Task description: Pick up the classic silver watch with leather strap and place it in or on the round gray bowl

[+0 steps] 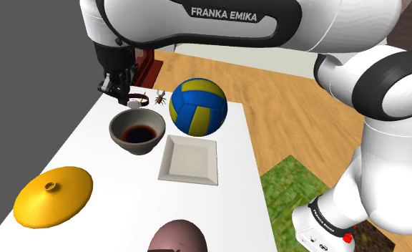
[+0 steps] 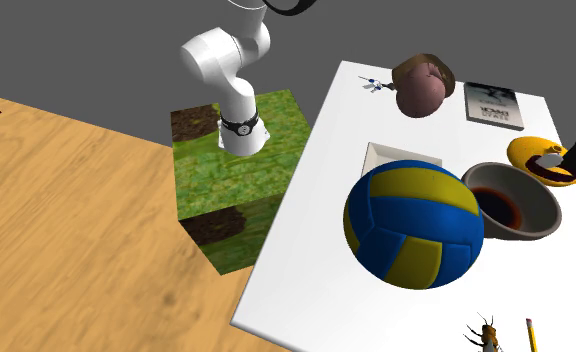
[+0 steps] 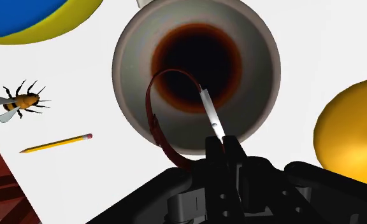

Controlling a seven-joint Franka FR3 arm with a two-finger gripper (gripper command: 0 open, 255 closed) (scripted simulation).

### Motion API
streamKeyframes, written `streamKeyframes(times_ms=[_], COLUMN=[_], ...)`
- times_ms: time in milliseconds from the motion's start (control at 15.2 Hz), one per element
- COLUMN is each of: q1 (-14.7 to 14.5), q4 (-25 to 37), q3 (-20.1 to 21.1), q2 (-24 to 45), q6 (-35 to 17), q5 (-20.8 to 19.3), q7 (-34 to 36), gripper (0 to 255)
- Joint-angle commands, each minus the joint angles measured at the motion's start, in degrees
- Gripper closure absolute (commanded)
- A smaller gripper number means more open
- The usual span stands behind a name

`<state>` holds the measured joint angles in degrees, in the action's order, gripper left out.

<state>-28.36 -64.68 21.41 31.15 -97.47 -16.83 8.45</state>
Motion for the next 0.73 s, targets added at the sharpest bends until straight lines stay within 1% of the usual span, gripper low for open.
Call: streamKeyframes(times_ms=[0,660], q1=[0.24,1.34], q4=[-1.57,-9.92], q3=[-0.04,-0.2], q2=[0.0,-0.36], q6=[-1.56,-9.37], q5=[-0.04,-0.32], q7=[0.21,1.4], gripper=[255,255])
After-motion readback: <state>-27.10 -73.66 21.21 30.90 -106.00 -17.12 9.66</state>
